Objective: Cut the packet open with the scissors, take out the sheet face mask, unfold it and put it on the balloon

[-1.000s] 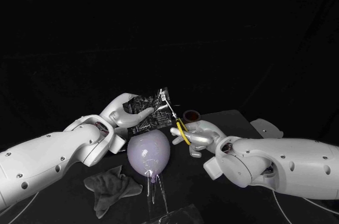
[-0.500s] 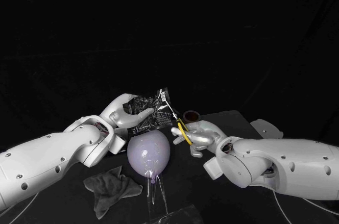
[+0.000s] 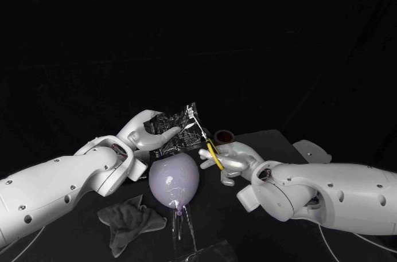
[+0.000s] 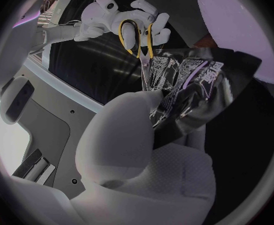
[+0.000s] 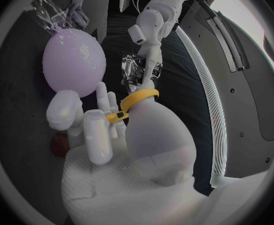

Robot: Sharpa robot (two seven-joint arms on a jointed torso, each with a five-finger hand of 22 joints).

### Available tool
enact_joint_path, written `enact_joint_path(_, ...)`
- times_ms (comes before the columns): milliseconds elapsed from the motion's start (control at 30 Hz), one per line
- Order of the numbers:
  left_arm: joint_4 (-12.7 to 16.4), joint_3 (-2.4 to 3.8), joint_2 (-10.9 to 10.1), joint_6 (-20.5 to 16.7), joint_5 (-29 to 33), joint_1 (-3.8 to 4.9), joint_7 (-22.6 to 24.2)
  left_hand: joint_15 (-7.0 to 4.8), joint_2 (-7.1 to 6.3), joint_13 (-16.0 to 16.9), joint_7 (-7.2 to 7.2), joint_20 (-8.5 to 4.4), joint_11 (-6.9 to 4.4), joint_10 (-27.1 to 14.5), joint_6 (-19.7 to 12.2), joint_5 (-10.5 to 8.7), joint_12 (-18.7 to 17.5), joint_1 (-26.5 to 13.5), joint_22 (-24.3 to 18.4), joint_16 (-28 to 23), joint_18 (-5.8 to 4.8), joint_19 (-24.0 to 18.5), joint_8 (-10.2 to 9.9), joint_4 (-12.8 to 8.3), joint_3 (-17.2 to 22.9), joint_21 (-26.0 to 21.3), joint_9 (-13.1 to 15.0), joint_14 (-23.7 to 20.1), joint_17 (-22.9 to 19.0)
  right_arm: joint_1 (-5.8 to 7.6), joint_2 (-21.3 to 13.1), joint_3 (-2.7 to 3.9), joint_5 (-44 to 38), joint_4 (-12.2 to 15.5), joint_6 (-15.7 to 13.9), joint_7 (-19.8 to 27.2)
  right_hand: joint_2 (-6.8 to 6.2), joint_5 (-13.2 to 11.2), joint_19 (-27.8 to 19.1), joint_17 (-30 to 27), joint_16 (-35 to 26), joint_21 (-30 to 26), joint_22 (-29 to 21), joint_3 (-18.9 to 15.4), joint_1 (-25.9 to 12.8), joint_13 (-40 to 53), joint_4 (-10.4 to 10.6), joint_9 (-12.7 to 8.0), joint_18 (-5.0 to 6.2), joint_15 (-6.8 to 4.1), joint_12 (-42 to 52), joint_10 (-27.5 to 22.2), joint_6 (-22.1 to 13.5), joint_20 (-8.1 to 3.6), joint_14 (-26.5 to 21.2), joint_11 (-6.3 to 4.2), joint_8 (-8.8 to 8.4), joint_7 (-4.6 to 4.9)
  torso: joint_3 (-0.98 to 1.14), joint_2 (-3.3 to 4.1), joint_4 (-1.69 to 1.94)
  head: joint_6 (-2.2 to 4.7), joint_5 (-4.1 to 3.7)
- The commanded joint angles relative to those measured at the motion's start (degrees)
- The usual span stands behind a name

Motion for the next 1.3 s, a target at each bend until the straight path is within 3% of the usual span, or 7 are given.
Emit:
enact_joint_path(33,0.4,-0.01,0.1,0.4,-0.4,-0.03,1.1,-0.53,0.20,0.0,-0.06,-0.05,0.00,0.3,0.6,0.22,-0.3,0.2,0.0,-0.1,1.15,0.2,0.2,-0.3,-0.1,0.3,2.6,0.0,0.1,0.18,0.2,0.23,-0.4,0.1,1.5,1.5,-0.25,-0.2,-0.9,-0.8,-0.4,-1.3,-0.8,-1.5,-0.9,-0.7,0.0,-0.3,0.50,0.72,-0.9,-1.8,-3.4,0.45,1.6,0.65,-0.68,3.90,0.02,0.02,-0.01,0.01,0.03)
enact_joint_path(500,0.0,-0.01,0.1,-0.3,-2.2,-0.03,1.5,-0.54,0.16,0.0,-0.07,-0.08,-0.01,0.3,0.6,0.22,-0.3,0.1,0.0,-0.1,1.14,0.2,0.2,-0.4,-0.1,0.4,2.6,0.1,0.1,1.45,-0.2,0.37,-1.1,-0.1,2.6,0.1,-0.35,-0.2,-1.2,-0.9,-0.4,-1.8,-1.2,-1.6,-1.1,-1.2,0.1,-0.5,0.71,1.02,-1.2,-2.5,-3.6,0.90,1.5,0.93,-0.74,4.17,-0.03,-0.01,0.02,-0.11,0.08)
enact_joint_path(900,-0.6,-0.01,0.3,-0.5,-3.7,-0.03,1.6,-0.55,0.12,0.0,-0.08,-0.10,-0.02,0.3,0.6,0.22,-0.3,0.1,0.0,-0.2,1.13,0.2,0.2,-0.5,0.0,0.4,2.7,0.1,0.1,1.91,-1.3,0.37,-2.5,1.4,4.5,-1.5,-0.95,-0.2,-1.7,-1.4,-0.5,-2.6,-1.7,-1.6,-1.7,-2.0,0.4,-0.8,1.02,1.30,-1.4,-3.5,-3.8,1.42,1.3,1.22,-0.79,4.44,0.04,-0.01,-0.03,-0.20,0.41)
enact_joint_path(1000,-0.6,-0.01,0.4,-0.6,-3.8,-0.03,1.7,-0.55,0.12,0.0,-0.08,-0.10,-0.02,0.3,0.6,0.22,-0.3,0.1,0.0,-0.2,1.13,0.2,0.2,-0.5,0.0,0.4,2.7,0.1,0.1,2.23,-1.4,0.37,-2.7,1.3,5.0,-1.9,-1.70,-0.2,-2.6,-2.9,-1.1,-4.0,-2.8,-1.3,-2.3,-2.7,1.0,-1.0,1.39,1.56,-1.4,-4.6,-4.4,1.78,0.8,1.54,-1.02,4.74,0.02,0.00,-0.04,-0.24,0.30)
enact_joint_path(1200,-0.4,-0.01,0.4,-0.5,-4.0,-0.03,1.7,-0.55,0.12,0.0,-0.08,-0.10,-0.02,0.3,0.6,0.22,-0.3,0.1,0.0,-0.2,1.13,0.2,0.2,-0.5,0.0,0.4,2.7,0.1,0.1,2.72,-1.0,0.37,-2.5,0.7,5.0,-1.8,-4.87,-0.2,-4.3,-4.8,-1.8,-7.2,-5.2,2.4,-4.5,-4.6,2.2,-1.7,2.06,2.42,-1.2,-7.3,-7.3,2.58,0.0,2.27,-1.03,5.68,0.02,0.04,0.01,-0.08,0.10)
enact_joint_path(1300,-0.2,-0.01,0.5,-0.5,-4.0,-0.03,1.7,-0.55,0.11,0.0,-0.08,-0.10,-0.02,0.4,0.6,0.22,-0.3,0.1,0.0,-0.2,1.13,0.2,0.2,-0.6,0.0,0.5,2.7,0.1,0.1,3.00,-0.7,0.37,-2.4,0.3,4.8,-1.8,-5.20,-0.2,-4.4,-4.8,-1.8,-7.4,-5.4,3.0,-4.8,-4.8,2.3,-1.7,2.11,2.36,-1.2,-7.5,-7.6,2.64,0.0,2.45,-0.90,5.70,-0.01,0.01,0.03,-0.03,0.04)
